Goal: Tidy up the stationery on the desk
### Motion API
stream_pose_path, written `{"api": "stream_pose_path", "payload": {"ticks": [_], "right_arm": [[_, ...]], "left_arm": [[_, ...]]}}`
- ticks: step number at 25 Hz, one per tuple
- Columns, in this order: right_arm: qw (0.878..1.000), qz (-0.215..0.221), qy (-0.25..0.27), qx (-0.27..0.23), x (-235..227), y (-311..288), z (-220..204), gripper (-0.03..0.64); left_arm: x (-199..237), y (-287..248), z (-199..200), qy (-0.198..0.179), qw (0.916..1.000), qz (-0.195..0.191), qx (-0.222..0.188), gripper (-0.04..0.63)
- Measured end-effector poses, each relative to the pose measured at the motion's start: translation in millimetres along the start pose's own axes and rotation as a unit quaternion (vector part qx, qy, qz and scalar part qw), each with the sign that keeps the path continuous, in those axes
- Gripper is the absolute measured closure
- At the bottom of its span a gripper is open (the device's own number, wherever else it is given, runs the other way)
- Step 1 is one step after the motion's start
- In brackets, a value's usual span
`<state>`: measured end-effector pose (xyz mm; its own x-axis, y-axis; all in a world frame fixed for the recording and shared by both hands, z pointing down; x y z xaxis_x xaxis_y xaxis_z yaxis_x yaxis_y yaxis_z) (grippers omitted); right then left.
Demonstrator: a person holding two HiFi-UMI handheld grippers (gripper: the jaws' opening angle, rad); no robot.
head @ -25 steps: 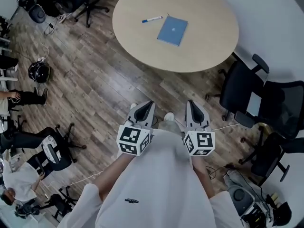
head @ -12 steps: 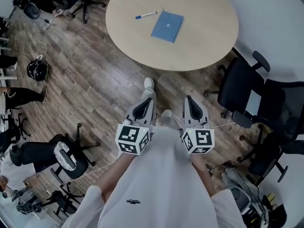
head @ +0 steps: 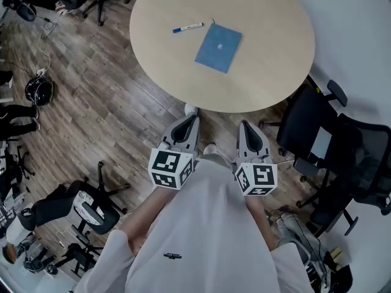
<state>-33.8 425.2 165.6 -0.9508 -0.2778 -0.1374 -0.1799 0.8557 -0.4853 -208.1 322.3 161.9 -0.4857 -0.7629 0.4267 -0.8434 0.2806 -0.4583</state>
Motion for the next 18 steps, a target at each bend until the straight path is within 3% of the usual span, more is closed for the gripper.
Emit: {"api": "stream_pose_path", "payload": {"ticks": [11, 18], "right_arm": [[0.998, -0.057, -0.009, 0.027, 10.4, -133.6, 62.0, 0.583], [0.998, -0.042, -0.012, 0.052, -12.6, -194.5, 72.5, 0.583]], "left_arm": [[105.6, -91.4, 79.7, 0.000, 0.9953, -0.076, 0.061, 0.571], [128.7, -150.9, 101.3, 0.002, 0.9946, -0.071, 0.075, 0.571]]}}
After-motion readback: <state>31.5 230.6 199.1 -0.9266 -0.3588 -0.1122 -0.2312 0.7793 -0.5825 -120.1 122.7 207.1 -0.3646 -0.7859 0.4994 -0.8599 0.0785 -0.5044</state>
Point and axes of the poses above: the fingertips, and each gripper's own axes: y backward along the fingers, x to its left, z out of its top, the point moved 8 cm from there along y, backward along the fingers, and after that the axes turned 10 degrees about -z, right-handed, at the moved point
